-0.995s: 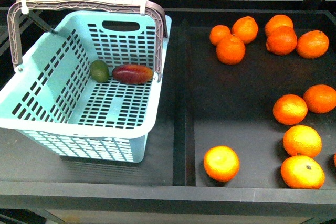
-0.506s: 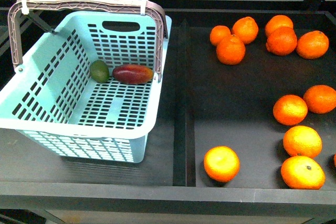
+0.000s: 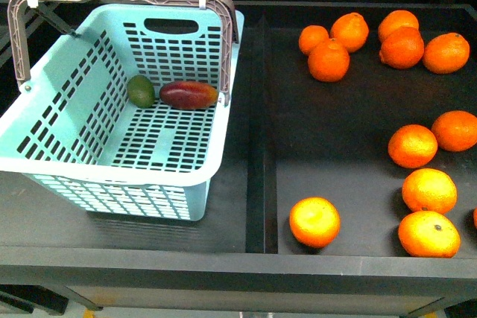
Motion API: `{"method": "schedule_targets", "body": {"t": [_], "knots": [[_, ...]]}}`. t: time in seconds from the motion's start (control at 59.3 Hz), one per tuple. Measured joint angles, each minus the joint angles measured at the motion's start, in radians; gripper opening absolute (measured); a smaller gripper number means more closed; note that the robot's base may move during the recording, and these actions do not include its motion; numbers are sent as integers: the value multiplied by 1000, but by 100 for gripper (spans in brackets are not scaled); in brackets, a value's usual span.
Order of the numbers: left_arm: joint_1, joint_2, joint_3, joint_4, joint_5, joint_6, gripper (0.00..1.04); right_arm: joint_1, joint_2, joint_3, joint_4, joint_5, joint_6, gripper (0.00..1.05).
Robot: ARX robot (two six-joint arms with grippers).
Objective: Pick mango and avocado into basket
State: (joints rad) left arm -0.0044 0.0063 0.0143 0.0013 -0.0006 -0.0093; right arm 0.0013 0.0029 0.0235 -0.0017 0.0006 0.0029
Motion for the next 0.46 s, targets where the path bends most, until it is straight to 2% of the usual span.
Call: {"method": "schedule_targets", "body": {"t": [0.455], "knots": [[0,0,0,0,0,0,96,0,0,0,0,0,0,96]]}}
